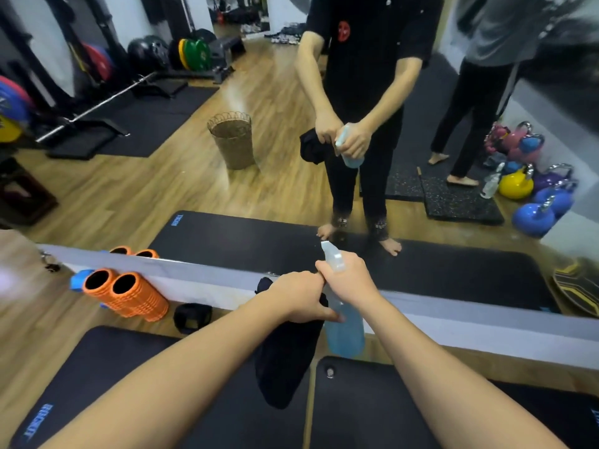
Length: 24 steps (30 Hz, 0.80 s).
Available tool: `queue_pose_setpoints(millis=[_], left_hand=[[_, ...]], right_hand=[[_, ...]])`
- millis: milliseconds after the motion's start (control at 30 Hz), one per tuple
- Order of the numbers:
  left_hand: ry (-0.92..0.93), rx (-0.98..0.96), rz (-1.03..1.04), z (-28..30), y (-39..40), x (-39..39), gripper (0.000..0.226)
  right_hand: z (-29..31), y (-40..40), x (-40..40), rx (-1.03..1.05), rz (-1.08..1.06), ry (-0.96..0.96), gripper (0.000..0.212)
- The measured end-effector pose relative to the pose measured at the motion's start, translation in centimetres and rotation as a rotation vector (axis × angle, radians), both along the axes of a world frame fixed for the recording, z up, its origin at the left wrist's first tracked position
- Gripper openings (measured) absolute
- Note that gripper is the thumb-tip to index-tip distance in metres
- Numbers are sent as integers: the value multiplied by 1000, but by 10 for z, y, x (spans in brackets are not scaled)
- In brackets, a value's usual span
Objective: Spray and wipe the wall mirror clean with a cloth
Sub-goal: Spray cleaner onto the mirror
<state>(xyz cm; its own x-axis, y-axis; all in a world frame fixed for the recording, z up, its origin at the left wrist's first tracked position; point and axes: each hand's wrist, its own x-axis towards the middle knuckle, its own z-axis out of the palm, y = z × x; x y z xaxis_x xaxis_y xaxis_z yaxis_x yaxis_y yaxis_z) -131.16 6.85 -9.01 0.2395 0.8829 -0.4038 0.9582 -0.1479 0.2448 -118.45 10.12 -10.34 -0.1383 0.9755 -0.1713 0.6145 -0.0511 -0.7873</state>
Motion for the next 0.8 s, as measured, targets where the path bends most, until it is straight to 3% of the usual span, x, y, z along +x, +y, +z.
queue_pose_setpoints(millis=[333, 800], left_hand=[[38, 40, 88, 10, -23, -94, 57], [23, 71, 296, 20, -18, -167, 80]], right_hand=[[8, -12, -95, 39, 120, -6, 27], [11, 26, -181, 73, 254, 72, 24]])
